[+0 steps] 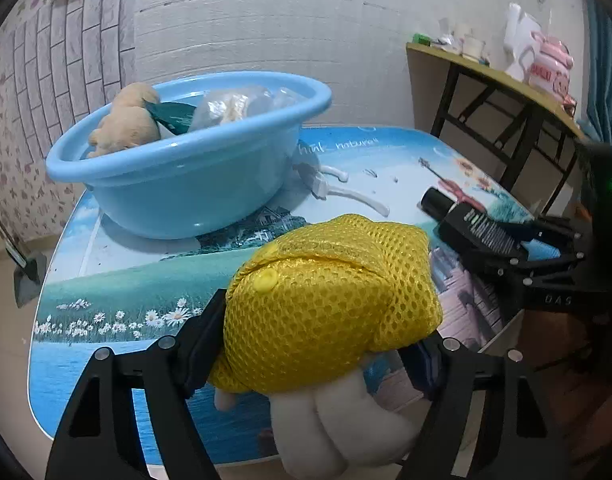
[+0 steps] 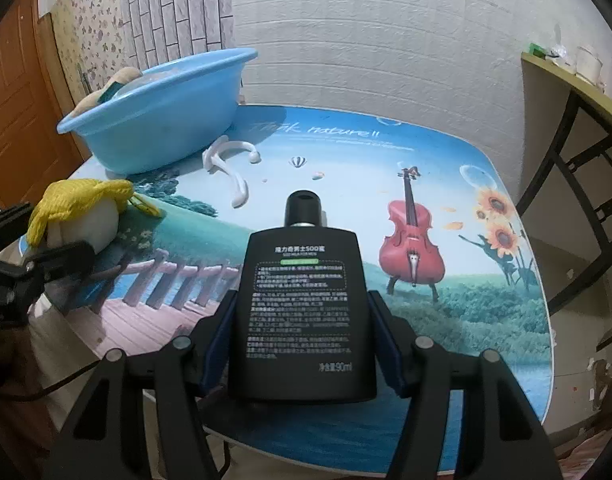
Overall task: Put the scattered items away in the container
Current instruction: 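Carry the plush toy and black bottle over the basin with both grippers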
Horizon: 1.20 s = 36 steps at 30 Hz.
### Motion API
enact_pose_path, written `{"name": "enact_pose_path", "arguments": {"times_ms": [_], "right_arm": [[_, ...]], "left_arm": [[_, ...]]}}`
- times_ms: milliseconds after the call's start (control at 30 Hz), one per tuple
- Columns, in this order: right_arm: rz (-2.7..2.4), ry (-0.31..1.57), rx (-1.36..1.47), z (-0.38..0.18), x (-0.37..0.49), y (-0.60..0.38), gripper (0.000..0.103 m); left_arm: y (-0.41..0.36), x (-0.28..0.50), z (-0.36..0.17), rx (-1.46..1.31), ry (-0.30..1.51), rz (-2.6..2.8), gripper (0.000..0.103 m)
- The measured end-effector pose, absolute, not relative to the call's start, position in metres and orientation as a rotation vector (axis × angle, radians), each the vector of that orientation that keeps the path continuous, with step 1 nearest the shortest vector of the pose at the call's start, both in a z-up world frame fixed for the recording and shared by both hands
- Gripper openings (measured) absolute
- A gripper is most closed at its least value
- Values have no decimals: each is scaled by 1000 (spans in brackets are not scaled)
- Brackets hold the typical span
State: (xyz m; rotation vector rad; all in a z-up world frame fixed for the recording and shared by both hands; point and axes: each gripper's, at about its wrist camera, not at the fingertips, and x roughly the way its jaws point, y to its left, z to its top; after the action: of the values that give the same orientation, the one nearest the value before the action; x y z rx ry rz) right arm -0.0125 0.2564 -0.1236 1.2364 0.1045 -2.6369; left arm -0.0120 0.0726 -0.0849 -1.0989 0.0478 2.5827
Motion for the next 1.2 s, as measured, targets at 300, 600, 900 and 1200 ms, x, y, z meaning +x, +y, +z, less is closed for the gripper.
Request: {"name": "enact_pose_path", "arguments": {"times_ms": [300,600,900,1200], "right_arm": [[-2640,45,1117,-91,-7,251,61],[-2596,55,949,-41,-16,222,61],[-2514,11,860,-16,-52,193,61],[-2447,46,874,-19,-92,161,61]], "left_arm": [[56,-3,-43,-969,-48,2643,74],[39,-2,18,-788,-99,2728,75],[17,-39,39,-785,-86,2805,75],[3,-80,30,-840,-70,2814,76]]}}
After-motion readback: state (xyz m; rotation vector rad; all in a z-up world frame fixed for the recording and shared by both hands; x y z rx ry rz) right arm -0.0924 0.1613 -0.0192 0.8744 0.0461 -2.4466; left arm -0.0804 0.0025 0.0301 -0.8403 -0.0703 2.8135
